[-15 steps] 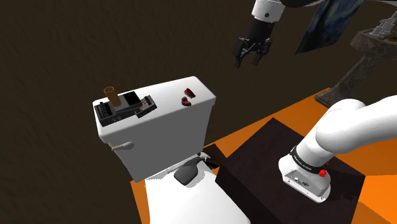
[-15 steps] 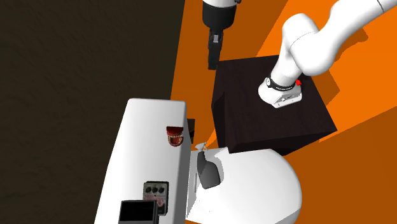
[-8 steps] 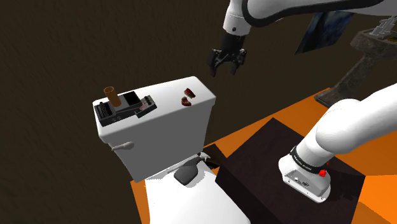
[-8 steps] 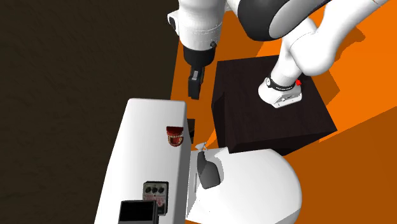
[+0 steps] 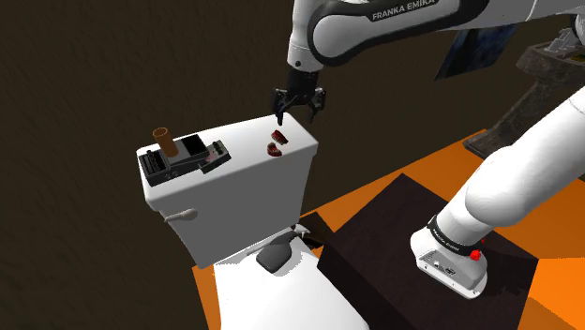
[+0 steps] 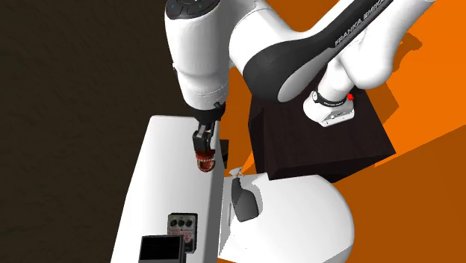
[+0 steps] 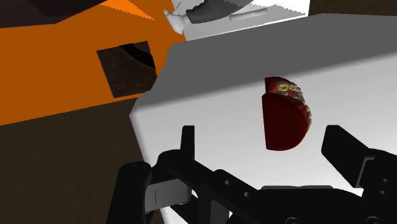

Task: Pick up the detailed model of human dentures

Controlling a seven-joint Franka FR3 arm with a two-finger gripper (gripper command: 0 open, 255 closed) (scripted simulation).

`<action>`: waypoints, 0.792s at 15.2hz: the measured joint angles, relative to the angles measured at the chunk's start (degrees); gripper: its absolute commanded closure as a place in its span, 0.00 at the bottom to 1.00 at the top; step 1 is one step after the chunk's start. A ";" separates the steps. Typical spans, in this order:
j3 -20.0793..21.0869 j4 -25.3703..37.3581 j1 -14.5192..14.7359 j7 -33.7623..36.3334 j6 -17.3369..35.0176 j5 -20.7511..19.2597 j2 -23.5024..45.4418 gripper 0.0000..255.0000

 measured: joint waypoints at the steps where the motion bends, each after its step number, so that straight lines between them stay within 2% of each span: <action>1: 0.84 1.77 0.22 1.99 0.72 -0.97 2.56 0.00; 5: 2.05 6.13 0.77 6.83 3.04 -4.14 9.78 0.00; 12: 2.12 3.68 0.99 7.72 7.97 -5.28 12.45 0.00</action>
